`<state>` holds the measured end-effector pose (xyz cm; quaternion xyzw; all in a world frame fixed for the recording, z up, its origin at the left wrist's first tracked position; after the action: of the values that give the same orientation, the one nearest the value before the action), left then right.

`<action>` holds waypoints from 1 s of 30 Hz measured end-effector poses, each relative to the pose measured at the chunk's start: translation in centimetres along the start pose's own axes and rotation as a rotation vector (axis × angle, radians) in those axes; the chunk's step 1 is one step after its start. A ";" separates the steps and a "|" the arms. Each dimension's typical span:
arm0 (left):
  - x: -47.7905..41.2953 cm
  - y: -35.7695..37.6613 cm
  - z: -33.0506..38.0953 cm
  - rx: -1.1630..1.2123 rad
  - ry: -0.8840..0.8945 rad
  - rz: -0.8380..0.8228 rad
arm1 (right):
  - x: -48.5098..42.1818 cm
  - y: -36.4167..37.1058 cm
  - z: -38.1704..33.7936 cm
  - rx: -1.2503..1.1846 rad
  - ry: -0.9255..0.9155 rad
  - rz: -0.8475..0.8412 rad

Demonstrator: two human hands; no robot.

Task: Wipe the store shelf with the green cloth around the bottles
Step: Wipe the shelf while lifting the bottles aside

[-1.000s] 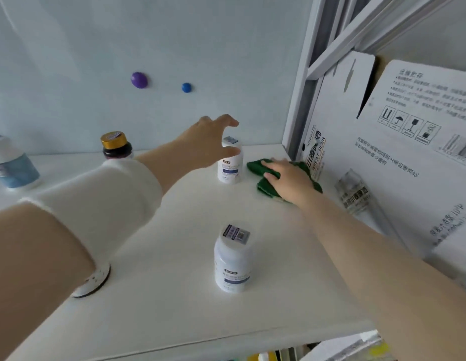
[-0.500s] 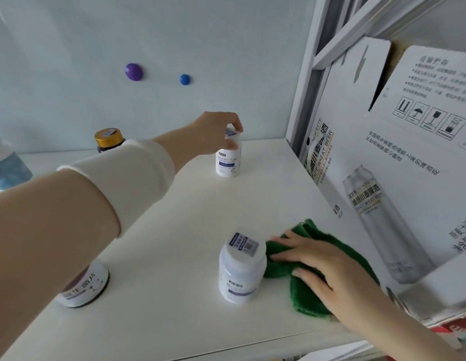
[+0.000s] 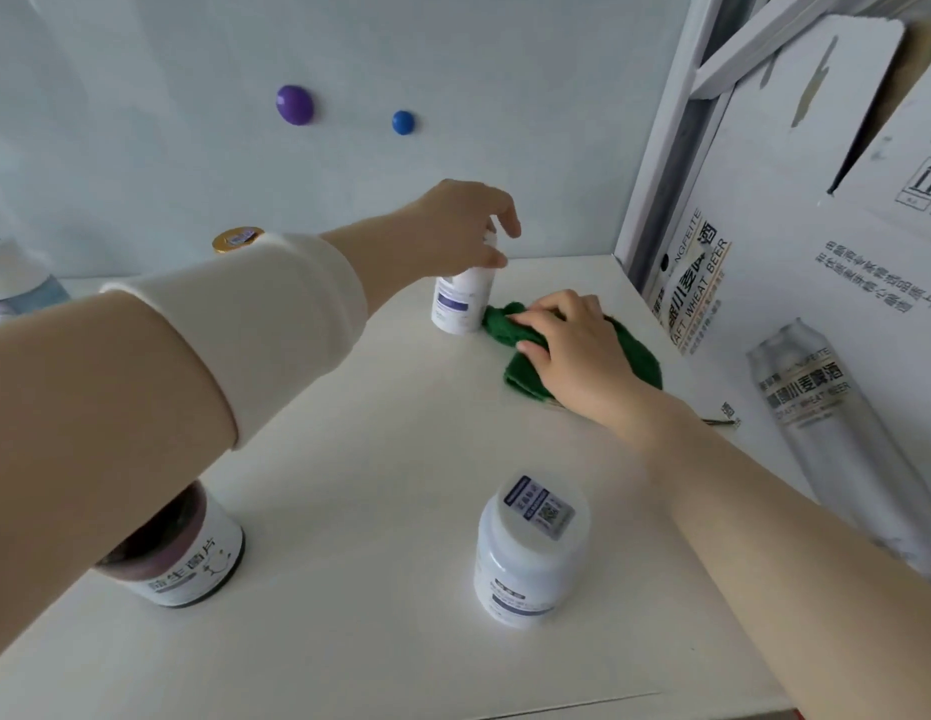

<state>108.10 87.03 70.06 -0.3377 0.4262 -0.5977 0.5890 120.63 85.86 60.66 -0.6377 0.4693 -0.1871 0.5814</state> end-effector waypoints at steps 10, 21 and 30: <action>-0.4 -0.7 0.3 -0.094 -0.047 0.076 | 1.8 -0.4 -2.8 -0.154 -0.193 -0.124; -0.5 0.3 0.6 -0.012 -0.035 0.102 | 4.8 -3.2 2.2 -0.167 -0.044 -0.066; 0.2 0.7 0.8 0.004 -0.033 0.128 | 11.9 -4.3 -0.6 -0.238 -0.082 -0.038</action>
<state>109.15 86.82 69.74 -0.3186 0.4360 -0.5538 0.6338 127.66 75.29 61.11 -0.7181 0.4521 -0.1148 0.5165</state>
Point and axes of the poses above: each hand's wrist, its own x-axis away from the middle knuckle, its own y-axis out of the palm, z = x × y, the point moved 5 cm from there along -x, towards the middle knuckle, and after that the axes turned 6 degrees about -y, right-handed, at the moved point
